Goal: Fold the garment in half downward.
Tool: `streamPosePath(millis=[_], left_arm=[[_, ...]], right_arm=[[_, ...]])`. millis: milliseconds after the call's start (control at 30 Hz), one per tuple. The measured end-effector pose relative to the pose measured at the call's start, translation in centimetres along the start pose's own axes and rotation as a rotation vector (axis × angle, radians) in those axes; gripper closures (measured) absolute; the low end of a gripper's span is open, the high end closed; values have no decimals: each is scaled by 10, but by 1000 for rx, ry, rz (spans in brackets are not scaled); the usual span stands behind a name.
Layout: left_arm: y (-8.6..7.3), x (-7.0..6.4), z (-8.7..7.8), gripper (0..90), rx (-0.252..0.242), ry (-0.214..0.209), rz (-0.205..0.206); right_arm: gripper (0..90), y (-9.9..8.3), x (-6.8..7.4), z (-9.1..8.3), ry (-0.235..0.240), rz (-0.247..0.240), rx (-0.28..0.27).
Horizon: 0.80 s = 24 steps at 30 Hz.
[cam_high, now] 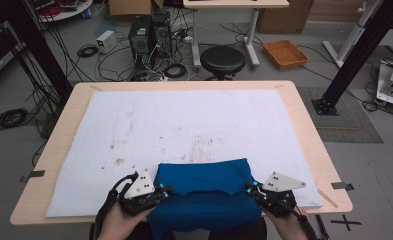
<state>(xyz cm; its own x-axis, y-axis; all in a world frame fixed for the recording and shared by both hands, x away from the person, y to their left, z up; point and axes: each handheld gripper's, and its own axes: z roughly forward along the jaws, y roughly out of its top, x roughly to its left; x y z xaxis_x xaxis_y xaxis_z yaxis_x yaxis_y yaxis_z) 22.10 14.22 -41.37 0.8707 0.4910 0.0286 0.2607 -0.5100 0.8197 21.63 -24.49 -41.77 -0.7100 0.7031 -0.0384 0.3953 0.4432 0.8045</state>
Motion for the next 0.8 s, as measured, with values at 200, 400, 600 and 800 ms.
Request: streamPosePath(millis=[200, 400, 600, 800], left_arm=[[-10, -15, 3, 882, 66, -20, 51], [-18, -23, 4, 767, 113, -24, 64], [-8, -9, -4, 625, 16, 23, -3], [7, 43, 2, 564, -71, 144, -168]], right_arm=[[900, -14, 17, -7, -2, -47, 51], [828, -18, 22, -9, 26, -67, 84], [730, -2, -1, -11, -30, -4, 22], [586, 22, -49, 13, -57, 204, -33]])
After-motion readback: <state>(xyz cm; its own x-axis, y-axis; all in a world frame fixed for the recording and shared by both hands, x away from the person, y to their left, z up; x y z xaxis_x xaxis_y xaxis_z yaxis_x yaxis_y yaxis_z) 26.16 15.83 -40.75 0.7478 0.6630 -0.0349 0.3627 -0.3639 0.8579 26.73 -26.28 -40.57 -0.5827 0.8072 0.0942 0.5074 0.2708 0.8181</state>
